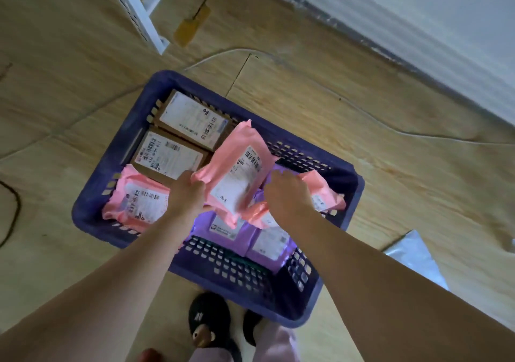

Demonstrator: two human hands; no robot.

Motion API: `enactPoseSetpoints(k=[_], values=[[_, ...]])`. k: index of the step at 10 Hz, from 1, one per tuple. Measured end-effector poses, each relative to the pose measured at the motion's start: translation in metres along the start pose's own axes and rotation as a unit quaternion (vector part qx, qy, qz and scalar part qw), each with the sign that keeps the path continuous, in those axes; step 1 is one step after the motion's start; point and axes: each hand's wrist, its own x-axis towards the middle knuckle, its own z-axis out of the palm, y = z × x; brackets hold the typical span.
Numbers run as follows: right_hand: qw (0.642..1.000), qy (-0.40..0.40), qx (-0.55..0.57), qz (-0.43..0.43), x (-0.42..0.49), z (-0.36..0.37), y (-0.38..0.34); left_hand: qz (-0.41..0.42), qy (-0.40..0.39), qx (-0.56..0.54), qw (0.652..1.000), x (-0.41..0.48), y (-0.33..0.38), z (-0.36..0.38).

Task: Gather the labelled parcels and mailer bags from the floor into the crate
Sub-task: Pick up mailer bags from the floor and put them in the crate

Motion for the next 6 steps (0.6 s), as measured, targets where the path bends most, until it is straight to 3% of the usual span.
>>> enactPoseSetpoints(k=[1, 2, 3, 4, 5, 6], values=[[0.999, -0.014, 0.011, -0.027, 0.017, 0.021, 0.003, -0.024, -0.006, -0.024, 0.999, 0.012, -0.008, 0.022], [0.998, -0.005, 0.064, -0.004, 0.021, 0.045, 0.014, -0.094, 0.026, -0.116, 0.988, 0.018, -0.014, 0.043], [0.99, 0.015, 0.139, 0.008, 0.023, 0.068, 0.03, -0.043, -0.037, 0.162, 0.985, 0.026, -0.012, 0.061], [0.914, 0.129, 0.374, 0.089, 0.03, 0.08, 0.03, -0.067, 0.031, 0.0, 0.997, 0.034, -0.024, 0.073], [0.69, 0.166, 0.604, 0.362, 0.044, 0.084, 0.035, 0.001, 0.102, 0.025, 0.995, 0.041, -0.032, 0.081], [0.579, 0.005, 0.718, 0.388, 0.049, 0.097, 0.04, 0.048, 0.131, 0.039, 0.989, 0.039, -0.038, 0.082]])
